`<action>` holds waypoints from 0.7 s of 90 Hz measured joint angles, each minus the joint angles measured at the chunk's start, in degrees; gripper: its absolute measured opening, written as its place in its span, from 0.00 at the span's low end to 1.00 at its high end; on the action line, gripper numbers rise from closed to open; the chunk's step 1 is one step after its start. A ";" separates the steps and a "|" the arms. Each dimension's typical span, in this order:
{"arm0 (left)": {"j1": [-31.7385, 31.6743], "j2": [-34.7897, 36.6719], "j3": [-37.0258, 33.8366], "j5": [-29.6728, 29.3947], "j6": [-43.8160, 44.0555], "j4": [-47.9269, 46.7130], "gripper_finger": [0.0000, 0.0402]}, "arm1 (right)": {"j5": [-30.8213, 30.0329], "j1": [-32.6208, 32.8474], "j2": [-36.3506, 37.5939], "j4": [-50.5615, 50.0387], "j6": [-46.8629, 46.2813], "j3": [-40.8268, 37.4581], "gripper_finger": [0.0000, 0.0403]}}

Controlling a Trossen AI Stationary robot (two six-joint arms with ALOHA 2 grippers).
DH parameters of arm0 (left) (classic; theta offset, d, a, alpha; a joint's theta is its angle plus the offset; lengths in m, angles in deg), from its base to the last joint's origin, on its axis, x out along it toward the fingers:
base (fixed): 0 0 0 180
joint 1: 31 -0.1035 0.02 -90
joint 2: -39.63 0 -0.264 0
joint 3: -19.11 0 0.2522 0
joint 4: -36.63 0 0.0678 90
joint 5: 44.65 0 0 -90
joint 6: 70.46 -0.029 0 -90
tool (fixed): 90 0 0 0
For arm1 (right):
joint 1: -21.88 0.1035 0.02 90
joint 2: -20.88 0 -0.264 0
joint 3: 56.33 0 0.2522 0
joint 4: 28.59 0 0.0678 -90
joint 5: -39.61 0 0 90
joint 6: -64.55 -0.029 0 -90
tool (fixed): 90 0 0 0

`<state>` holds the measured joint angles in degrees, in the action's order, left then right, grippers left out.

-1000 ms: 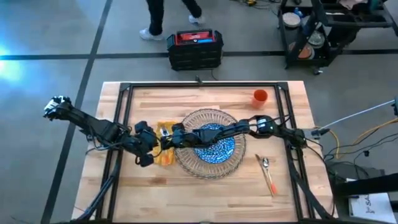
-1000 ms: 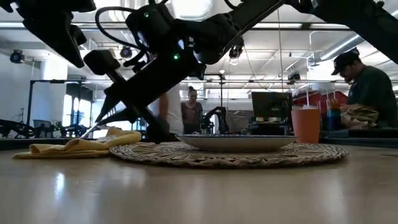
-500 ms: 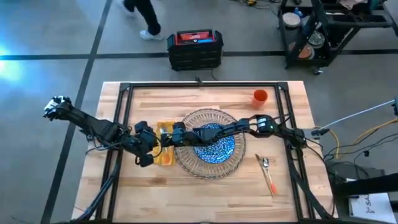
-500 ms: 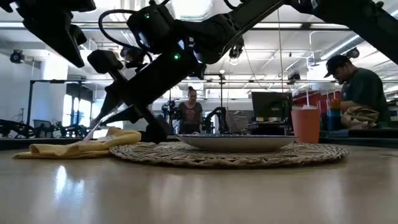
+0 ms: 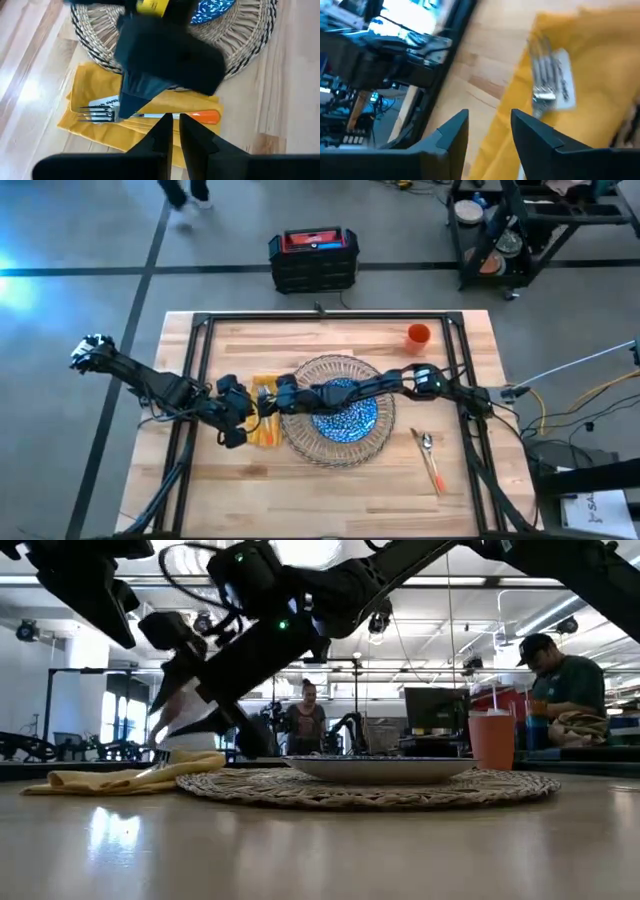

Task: Set table place
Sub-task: Put the orange fork on the yellow table napkin

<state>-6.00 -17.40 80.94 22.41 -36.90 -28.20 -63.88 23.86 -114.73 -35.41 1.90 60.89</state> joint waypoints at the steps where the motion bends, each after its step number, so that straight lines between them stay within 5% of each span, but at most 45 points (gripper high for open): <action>1: -0.01 0.00 0.00 0.00 0.00 0.00 0.05 | 0.05 0.00 0.30 -0.05 0.74 0.00 0.34; 21: 0.07 0.02 -1.10 1.33 0.03 -0.04 0.05 | -0.29 0.94 8.89 -13.56 16.69 0.09 0.32; 43: -0.02 0.02 -6.99 3.07 3.27 1.18 0.05 | -0.20 3.27 17.32 -52.17 19.89 0.11 0.25; 63: -0.30 0.02 -9.62 1.96 8.85 1.84 0.05 | -3.40 12.16 19.01 -89.49 10.08 -3.44 0.21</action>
<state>-6.30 -17.38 71.32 24.37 -28.05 -26.36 -67.28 36.02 -95.72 -124.90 11.99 57.45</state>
